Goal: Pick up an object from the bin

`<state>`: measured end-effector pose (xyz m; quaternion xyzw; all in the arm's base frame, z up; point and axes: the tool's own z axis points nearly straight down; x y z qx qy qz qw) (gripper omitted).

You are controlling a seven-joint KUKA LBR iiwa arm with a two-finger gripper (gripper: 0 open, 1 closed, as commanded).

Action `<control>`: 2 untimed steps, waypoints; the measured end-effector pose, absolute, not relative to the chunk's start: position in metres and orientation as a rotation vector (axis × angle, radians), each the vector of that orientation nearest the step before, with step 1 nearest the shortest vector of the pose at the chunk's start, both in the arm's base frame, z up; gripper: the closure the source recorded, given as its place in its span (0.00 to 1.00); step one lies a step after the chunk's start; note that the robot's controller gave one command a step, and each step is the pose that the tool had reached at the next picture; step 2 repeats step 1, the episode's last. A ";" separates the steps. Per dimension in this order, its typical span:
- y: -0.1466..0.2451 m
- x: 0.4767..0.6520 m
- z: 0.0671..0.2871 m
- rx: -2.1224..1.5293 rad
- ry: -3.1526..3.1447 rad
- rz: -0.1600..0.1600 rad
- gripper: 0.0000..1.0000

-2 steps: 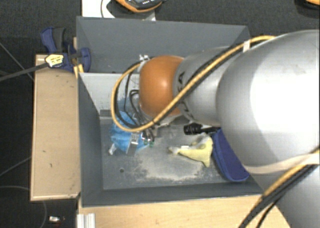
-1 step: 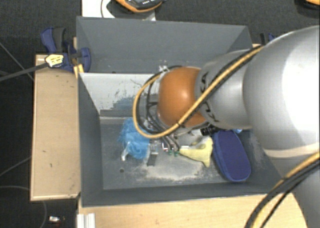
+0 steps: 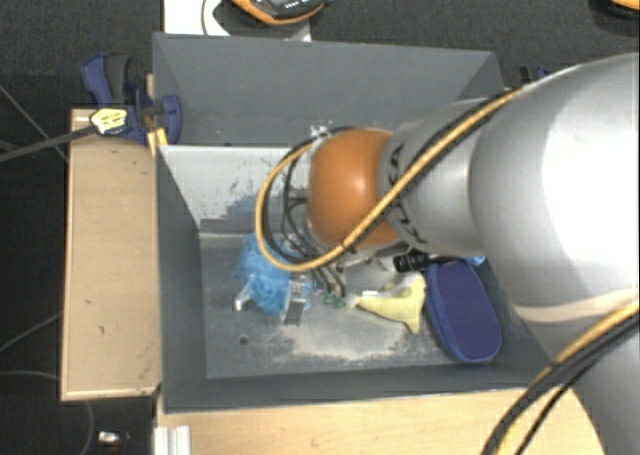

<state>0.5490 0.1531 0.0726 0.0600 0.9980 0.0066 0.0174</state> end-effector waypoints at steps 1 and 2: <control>0.196 0.535 0.071 0.194 3.102 0.019 0.00; 0.196 0.535 0.071 0.194 3.102 0.019 0.00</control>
Offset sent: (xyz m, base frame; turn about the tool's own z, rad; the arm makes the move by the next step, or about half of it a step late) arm -0.0088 0.0298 -0.0026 0.1145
